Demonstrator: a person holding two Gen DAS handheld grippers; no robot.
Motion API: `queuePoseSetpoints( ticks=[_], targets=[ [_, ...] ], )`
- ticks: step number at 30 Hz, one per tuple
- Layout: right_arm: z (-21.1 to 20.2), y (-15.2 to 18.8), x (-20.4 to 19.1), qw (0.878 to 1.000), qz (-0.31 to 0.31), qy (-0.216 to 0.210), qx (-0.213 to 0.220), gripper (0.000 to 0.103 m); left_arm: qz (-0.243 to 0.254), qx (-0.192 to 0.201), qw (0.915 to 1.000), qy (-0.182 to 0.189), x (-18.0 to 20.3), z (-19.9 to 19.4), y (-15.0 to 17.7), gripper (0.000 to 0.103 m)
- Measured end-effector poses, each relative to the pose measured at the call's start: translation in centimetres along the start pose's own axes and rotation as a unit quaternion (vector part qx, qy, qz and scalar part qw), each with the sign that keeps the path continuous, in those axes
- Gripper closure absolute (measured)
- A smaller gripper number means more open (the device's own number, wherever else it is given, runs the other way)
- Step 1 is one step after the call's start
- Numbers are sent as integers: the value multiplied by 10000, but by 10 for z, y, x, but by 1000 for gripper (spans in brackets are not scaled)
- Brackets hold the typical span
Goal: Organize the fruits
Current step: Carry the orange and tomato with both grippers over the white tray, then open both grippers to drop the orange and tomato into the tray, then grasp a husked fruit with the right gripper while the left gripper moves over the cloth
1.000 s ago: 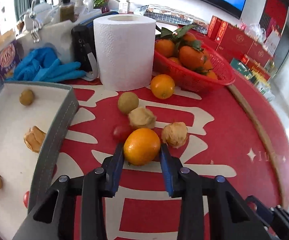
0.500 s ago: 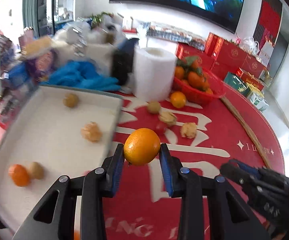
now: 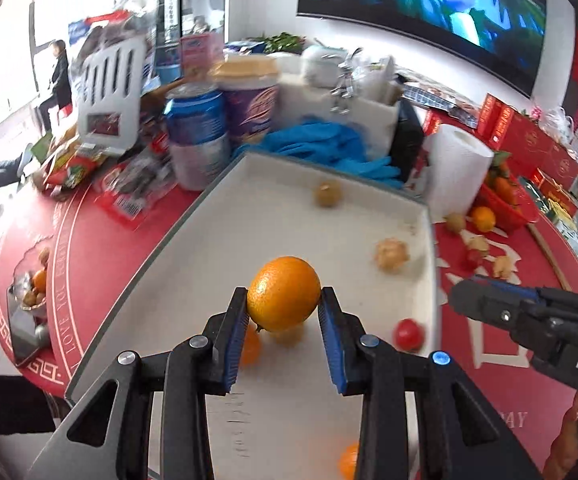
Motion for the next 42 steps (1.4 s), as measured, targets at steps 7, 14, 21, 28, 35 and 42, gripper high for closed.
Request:
queuePoseSetpoints(
  ticks=[7, 14, 21, 28, 35, 42],
  targets=[
    [27, -7, -24, 9994, -260, 55, -227, 80, 58, 50, 9999, -109, -13, 4, 8, 58],
    [17, -13, -19, 9996, -152, 229, 2, 9, 45, 170, 9998, -118, -14, 0, 9, 26],
    [-14, -5, 34, 9961, 297, 814, 186, 0, 34, 277, 9996, -16, -11, -14, 5, 24],
    [-35, 35, 117, 9796, 843, 1825, -15, 0, 483, 329, 9981, 192, 26, -26, 3, 24],
    [-35, 61, 159, 9665, 856, 2409, -231, 0, 1072, 331, 9927, 450, 77, -35, 8, 24],
    [-16, 41, 165, 9666, 654, 2475, -118, 0, 1415, 169, 9878, 632, 117, -34, 14, 24]
  ],
)
Point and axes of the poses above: each gripper's, at about its wrist camera, not at the fingertips, and z roughly the way its jaws point, x to its right, y to its underside, the point moved 4 cm from there along z, roughly the way its jaws point, and after that the axes turned 3 degrees about -x, right-handed, at the moved point
